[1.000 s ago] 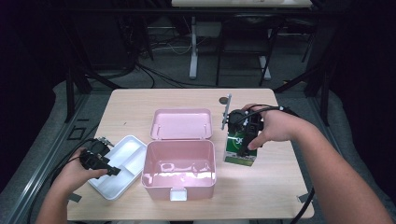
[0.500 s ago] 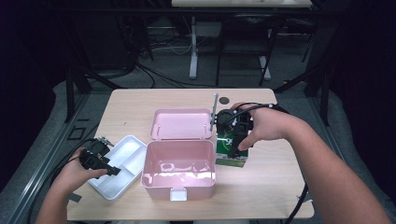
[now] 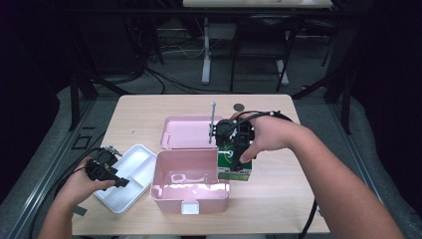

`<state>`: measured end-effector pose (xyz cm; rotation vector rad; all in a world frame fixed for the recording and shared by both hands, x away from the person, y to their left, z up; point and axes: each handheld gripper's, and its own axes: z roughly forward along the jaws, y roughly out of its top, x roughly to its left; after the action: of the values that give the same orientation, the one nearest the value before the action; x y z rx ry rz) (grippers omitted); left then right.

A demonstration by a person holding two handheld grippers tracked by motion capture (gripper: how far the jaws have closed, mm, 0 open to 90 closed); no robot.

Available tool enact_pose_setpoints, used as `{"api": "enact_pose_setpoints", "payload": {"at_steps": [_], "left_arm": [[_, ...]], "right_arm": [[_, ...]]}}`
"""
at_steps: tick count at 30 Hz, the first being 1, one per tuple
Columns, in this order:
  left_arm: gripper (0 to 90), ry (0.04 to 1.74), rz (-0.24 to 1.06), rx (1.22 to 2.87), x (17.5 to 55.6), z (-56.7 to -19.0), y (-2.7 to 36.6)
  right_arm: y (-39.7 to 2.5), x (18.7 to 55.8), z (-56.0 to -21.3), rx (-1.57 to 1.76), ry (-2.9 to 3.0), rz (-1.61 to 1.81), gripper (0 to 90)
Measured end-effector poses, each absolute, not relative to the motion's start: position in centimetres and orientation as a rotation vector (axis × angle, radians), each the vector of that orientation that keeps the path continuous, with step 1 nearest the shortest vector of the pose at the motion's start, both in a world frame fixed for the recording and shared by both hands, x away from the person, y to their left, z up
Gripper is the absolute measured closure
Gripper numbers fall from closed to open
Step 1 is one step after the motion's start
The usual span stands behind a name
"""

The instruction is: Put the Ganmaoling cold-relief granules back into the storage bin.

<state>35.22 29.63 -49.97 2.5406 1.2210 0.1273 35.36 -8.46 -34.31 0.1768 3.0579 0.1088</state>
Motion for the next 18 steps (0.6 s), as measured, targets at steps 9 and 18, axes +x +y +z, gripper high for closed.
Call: {"api": "enact_pose_setpoints", "payload": {"at_steps": [9,18], "left_arm": [[33.3,1.219,0.126,2.541,35.2,-50.0,29.7],[33.3,1.212,0.126,2.540,35.3,-50.0,29.6]], "right_arm": [[-6.2,35.3,-34.3,0.133,3.071,0.122,16.9],[-4.3,35.3,-34.4,0.092,3.066,0.125,16.9]]}}
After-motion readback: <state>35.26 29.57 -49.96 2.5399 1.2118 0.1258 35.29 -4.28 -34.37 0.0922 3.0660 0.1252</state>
